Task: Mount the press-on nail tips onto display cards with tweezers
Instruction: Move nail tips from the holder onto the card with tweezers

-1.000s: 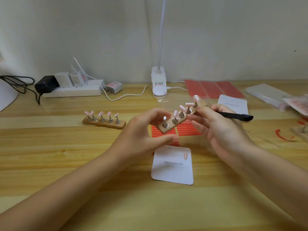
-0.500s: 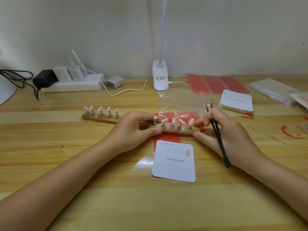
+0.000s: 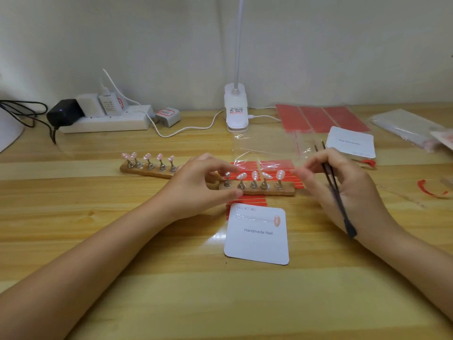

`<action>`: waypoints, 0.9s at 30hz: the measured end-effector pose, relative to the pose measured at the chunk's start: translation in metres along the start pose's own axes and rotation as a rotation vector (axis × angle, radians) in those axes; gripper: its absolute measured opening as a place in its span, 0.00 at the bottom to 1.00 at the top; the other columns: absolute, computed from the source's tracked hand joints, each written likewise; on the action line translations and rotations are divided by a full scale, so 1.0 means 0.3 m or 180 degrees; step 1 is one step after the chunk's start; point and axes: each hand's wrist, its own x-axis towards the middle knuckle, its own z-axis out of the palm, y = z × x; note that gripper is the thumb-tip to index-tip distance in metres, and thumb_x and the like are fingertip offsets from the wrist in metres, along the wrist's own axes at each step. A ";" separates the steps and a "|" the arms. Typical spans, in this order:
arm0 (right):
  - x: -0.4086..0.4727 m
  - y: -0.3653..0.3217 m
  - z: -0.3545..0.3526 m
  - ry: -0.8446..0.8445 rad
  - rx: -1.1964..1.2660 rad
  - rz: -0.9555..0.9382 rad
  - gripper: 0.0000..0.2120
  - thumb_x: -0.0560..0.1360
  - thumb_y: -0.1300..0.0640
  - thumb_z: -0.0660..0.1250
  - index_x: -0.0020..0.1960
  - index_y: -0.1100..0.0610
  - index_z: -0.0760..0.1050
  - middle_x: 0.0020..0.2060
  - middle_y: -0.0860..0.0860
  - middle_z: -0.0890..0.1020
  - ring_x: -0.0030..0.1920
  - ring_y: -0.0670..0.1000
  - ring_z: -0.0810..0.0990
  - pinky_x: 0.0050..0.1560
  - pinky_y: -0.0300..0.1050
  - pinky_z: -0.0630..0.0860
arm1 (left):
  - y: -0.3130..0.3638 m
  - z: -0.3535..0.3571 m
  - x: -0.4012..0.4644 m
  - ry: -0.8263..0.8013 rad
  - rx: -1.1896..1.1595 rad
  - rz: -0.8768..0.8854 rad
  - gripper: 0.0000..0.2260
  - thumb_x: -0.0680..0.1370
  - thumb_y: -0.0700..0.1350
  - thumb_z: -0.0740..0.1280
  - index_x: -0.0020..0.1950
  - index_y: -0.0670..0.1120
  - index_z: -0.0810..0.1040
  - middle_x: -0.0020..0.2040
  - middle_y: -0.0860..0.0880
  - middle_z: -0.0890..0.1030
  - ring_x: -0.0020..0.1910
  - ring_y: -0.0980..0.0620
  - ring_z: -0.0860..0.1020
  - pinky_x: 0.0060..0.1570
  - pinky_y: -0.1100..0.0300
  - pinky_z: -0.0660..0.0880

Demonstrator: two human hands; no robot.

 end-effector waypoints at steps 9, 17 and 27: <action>-0.002 -0.055 -0.013 0.0220 0.0316 -0.0297 0.22 0.75 0.44 0.45 0.61 0.46 0.70 0.35 0.47 0.73 0.37 0.38 0.72 0.44 0.25 0.67 | 0.027 0.029 0.026 -0.0043 -0.0558 0.0060 0.07 0.70 0.42 0.73 0.39 0.54 0.80 0.45 0.46 0.82 0.41 0.53 0.75 0.42 0.69 0.71; 0.037 -0.078 0.024 0.0126 0.0839 -0.0173 0.05 0.70 0.48 0.66 0.43 0.48 0.75 0.38 0.44 0.83 0.39 0.41 0.81 0.43 0.31 0.74 | 0.023 0.023 0.021 -0.0078 -0.0865 0.0042 0.06 0.70 0.38 0.73 0.37 0.48 0.81 0.37 0.53 0.81 0.35 0.65 0.75 0.38 0.76 0.70; -0.015 -0.068 0.072 -0.0216 -0.0358 -0.1192 0.07 0.67 0.55 0.72 0.39 0.58 0.78 0.37 0.43 0.80 0.44 0.38 0.80 0.47 0.24 0.72 | 0.019 0.030 0.020 0.0049 -0.0662 0.0106 0.09 0.69 0.40 0.73 0.33 0.50 0.77 0.37 0.46 0.78 0.34 0.60 0.71 0.36 0.71 0.67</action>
